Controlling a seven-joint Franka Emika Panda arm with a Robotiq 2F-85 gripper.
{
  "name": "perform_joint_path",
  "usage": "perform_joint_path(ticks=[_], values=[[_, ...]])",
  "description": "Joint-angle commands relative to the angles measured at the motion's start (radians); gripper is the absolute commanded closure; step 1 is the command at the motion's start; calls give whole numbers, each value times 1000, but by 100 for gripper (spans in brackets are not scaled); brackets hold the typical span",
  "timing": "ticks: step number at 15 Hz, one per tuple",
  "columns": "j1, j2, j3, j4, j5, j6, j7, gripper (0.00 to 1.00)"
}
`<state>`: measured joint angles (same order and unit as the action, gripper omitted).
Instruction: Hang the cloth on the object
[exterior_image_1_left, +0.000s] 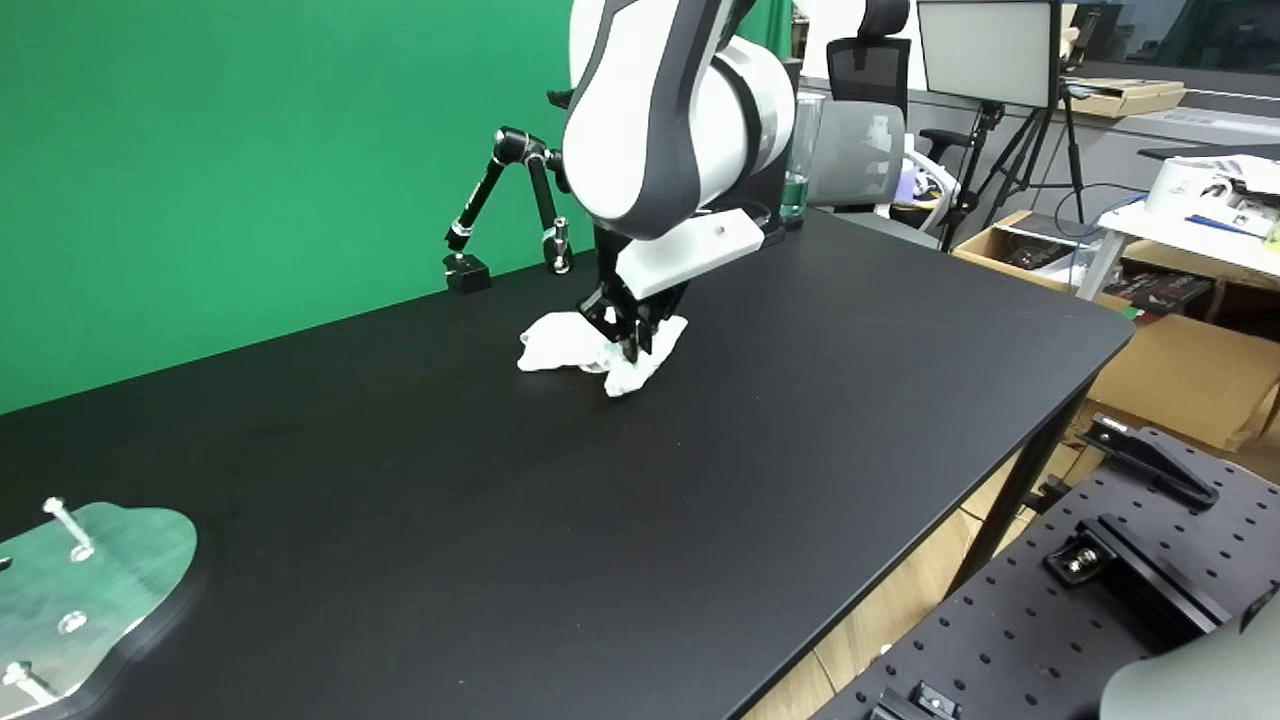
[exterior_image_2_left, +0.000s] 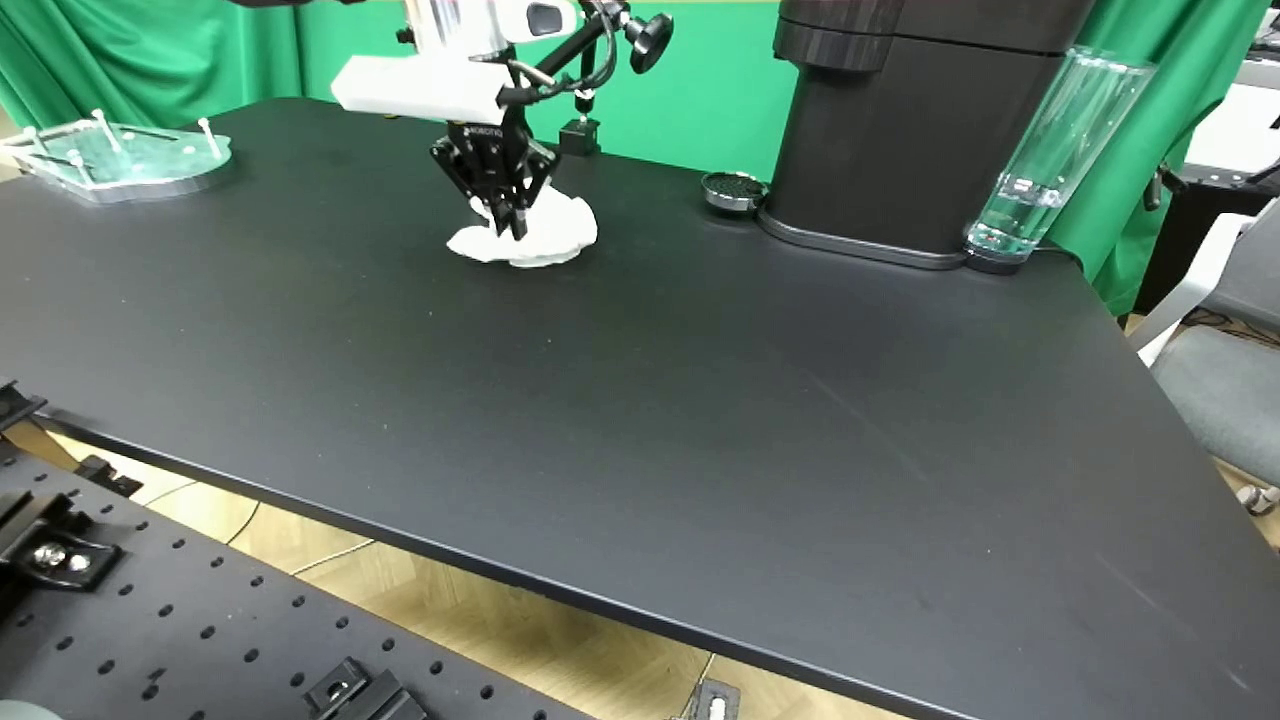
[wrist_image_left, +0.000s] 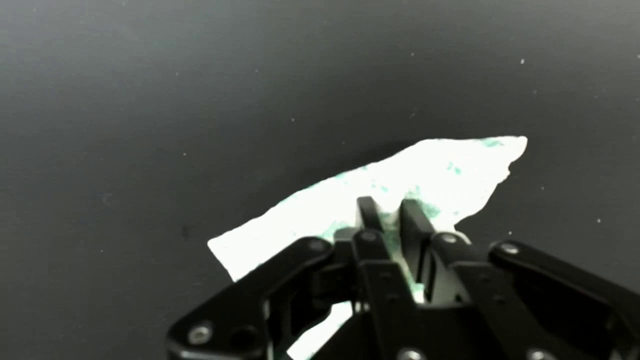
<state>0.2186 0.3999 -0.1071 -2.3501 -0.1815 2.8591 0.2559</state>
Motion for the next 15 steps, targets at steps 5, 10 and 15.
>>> perform_joint_path(ticks=[5, 10, 15], values=[[57, -129, -48, 56, 35, -152, 232, 99], [68, -213, -42, 141, -85, -254, 382, 99], [44, -242, 10, 254, -180, -287, 474, 99]])
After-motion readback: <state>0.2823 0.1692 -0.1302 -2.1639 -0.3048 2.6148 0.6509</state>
